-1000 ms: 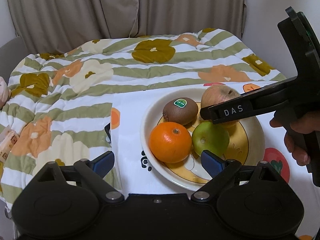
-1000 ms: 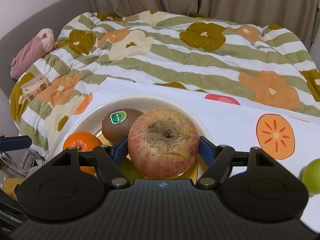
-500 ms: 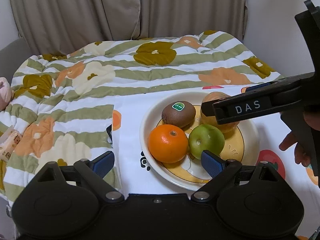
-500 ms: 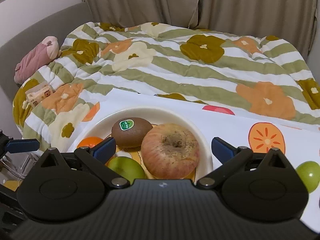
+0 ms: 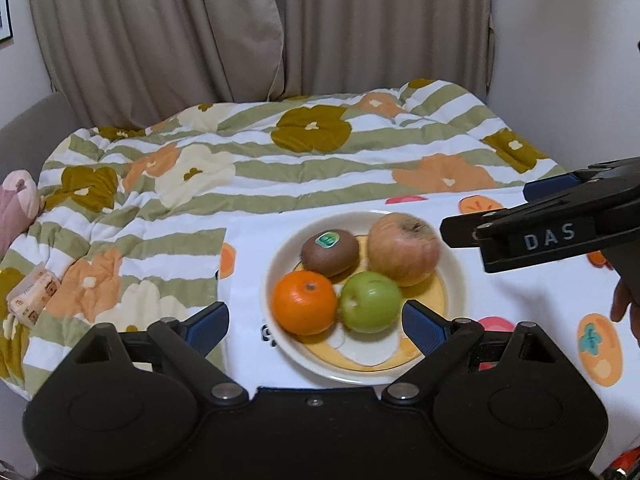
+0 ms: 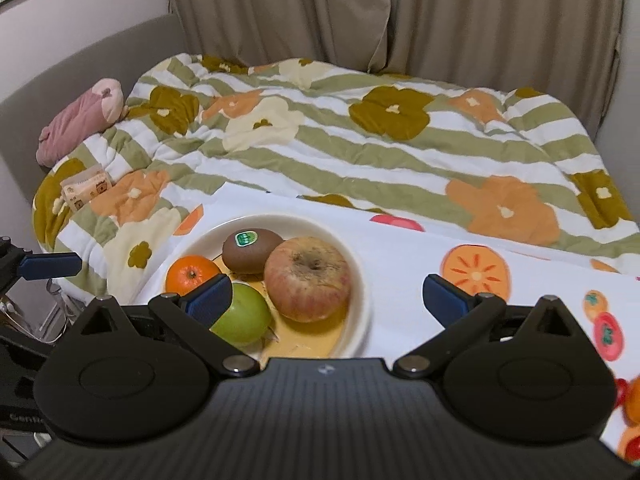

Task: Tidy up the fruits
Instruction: 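Move both tools back toward the remaining small fruits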

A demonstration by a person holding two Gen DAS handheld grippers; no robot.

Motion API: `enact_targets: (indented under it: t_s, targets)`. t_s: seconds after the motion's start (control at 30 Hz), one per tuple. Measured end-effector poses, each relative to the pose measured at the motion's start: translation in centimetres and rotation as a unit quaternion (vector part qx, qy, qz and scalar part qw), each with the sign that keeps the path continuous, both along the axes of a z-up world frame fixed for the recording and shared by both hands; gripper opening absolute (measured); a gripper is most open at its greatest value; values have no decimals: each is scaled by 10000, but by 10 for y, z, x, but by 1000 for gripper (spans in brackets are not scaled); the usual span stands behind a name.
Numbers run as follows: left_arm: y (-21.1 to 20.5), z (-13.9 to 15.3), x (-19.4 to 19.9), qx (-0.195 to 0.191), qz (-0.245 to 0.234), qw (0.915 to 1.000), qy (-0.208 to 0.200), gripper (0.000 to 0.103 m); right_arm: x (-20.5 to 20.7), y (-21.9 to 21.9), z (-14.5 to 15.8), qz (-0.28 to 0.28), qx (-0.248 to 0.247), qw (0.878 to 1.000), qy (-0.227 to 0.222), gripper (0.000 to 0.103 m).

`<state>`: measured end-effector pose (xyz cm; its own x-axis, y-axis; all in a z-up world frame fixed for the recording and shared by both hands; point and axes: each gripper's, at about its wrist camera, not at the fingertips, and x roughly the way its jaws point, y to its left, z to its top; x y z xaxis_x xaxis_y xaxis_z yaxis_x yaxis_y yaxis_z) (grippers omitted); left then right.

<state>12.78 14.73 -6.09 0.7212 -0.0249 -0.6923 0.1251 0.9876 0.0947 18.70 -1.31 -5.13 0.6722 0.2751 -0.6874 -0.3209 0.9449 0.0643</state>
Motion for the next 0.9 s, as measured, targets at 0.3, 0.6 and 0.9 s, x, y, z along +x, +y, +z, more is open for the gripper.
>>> enact_targets:
  t_s: [0.3,0.6,0.9]
  targets:
    - [-53,23,-21,-42,-179,9996,-195,96,-30,-74,29,-338,169,9991,-165,103]
    - [-120,37,-39,-117,-535,9978,-368,96,-67,-164,43,-733,87,9968,-301,103]
    - [-179,32,-60,-196,-879,9955,-310,95,-101,-242,32,-924,-59,9955,-192,103]
